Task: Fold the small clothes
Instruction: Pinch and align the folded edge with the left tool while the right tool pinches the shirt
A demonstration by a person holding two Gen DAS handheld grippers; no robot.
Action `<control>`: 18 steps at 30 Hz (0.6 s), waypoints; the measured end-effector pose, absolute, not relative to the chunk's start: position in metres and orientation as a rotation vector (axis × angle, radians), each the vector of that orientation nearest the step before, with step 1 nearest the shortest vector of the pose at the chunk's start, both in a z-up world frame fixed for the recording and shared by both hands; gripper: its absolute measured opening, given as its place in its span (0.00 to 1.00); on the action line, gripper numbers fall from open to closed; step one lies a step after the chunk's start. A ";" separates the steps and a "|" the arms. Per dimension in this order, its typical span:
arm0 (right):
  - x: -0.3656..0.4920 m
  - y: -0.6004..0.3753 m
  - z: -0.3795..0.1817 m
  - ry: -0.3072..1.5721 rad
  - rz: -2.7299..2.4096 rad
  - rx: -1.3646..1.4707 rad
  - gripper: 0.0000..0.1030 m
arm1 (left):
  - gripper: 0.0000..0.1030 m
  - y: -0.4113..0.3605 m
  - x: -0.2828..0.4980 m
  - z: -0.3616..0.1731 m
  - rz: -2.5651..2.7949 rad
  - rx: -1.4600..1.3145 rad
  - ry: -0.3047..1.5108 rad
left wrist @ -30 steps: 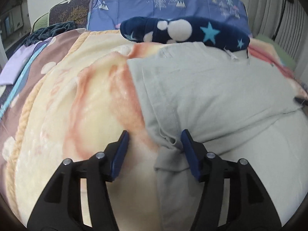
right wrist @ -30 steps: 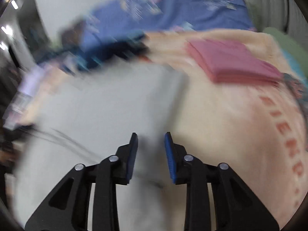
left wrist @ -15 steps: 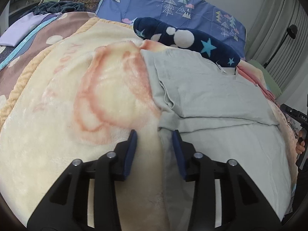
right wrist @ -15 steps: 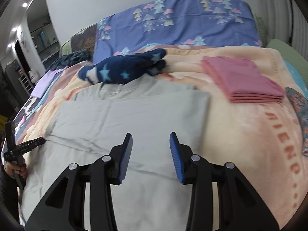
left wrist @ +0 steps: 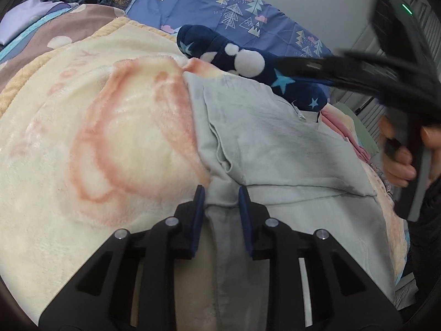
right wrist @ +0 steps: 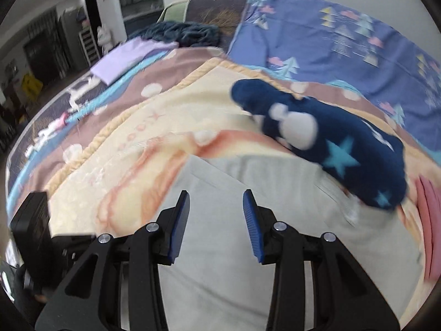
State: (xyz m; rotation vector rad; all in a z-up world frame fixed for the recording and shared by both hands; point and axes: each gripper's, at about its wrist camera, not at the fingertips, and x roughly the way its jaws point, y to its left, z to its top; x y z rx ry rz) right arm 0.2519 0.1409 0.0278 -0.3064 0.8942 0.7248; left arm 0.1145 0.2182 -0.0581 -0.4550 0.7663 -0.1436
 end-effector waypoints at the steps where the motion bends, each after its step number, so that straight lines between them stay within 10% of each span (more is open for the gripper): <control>1: 0.256 0.158 0.021 0.908 0.720 -0.326 0.39 | 0.23 0.219 0.114 -0.058 -0.145 -0.461 0.764; 8: 0.274 0.224 -0.020 0.934 0.643 -0.460 0.38 | 0.22 0.221 0.116 -0.060 -0.154 -0.476 0.765; 9: 0.276 0.228 -0.026 0.940 0.634 -0.479 0.33 | 0.22 0.222 0.115 -0.060 -0.156 -0.480 0.763; 10: 0.279 0.232 -0.032 0.943 0.618 -0.505 0.02 | 0.20 0.223 0.115 -0.060 -0.154 -0.483 0.762; 18: 0.301 0.217 -0.029 0.932 0.673 -0.349 0.00 | 0.11 0.217 0.107 -0.055 -0.068 -0.413 0.769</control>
